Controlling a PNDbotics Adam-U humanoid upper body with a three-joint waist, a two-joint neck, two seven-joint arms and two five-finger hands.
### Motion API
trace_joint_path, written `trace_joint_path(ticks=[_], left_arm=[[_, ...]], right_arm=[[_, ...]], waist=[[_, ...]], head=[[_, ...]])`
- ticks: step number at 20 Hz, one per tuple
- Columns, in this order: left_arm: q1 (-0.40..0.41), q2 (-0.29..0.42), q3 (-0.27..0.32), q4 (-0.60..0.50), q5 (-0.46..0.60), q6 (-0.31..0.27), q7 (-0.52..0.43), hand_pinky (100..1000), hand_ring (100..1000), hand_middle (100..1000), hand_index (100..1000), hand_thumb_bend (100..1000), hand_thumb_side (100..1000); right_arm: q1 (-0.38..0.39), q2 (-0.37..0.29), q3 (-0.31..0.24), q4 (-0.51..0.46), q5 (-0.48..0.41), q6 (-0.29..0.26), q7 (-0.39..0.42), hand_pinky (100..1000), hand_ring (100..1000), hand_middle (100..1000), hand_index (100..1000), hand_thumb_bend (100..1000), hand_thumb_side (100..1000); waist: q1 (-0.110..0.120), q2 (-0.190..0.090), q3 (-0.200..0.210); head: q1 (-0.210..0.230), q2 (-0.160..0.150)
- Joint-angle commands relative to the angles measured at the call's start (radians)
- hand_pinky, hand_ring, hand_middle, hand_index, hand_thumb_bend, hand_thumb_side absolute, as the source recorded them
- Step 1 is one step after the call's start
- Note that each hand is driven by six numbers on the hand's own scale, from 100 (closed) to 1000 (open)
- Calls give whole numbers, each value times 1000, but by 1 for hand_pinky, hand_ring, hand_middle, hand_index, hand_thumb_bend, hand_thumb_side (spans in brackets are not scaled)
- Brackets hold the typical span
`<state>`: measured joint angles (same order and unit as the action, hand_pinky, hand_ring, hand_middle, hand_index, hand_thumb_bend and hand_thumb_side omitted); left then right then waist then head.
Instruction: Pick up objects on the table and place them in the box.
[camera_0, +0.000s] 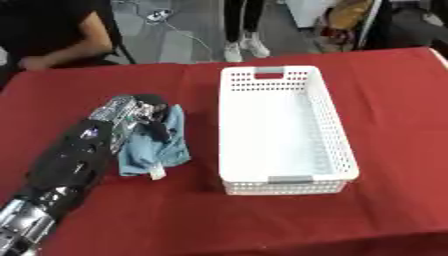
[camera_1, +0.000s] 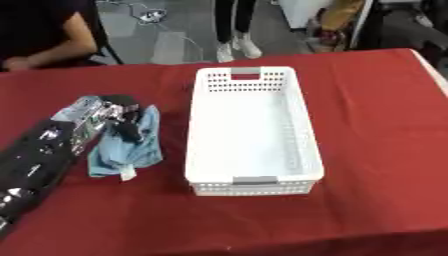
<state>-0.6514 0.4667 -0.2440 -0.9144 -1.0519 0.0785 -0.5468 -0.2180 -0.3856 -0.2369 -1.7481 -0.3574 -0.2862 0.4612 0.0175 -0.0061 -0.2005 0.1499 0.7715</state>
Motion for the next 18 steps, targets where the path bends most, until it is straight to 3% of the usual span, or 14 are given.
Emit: trace_joint_path(ticks=[1,2,6,9,13,18], left_arm=[[20,11,1,21,16,12,32,100,100,135,210,100,246],[20,13,0,17,23,15,40,100,100,100,182,100,246],[23,27,11,-17,64,34,72,100,100,100,132,100,248],[38,33,50,-69,141,66,115,100,100,100,116,100,259],[62,27,136,-146,359,123,241,100,100,100,102,100,297],[79,34,196,-186,617,139,425,100,100,100,100,100,329]], right_arm=[[-18,-13,-7,-17,-2,-1,-5,816,944,888,1000,100,915],[-17,-13,-7,-17,-2,-1,-5,816,944,888,1000,100,916],[-17,-12,-9,-17,-1,0,-7,816,944,888,1000,100,916],[-16,-12,-10,-17,-1,0,-8,816,944,888,1000,100,916],[-14,-11,-13,-17,0,-1,-11,816,944,888,1000,100,916],[-13,-10,-13,-16,2,0,-12,816,945,888,1000,100,917]], waist=[[-4,1,0],[-4,1,0],[-4,0,1],[-4,0,3],[-5,0,7],[-5,0,9]], head=[[5,-1],[5,-1],[3,-1],[-1,-1],[-7,-1],[-11,-1]])
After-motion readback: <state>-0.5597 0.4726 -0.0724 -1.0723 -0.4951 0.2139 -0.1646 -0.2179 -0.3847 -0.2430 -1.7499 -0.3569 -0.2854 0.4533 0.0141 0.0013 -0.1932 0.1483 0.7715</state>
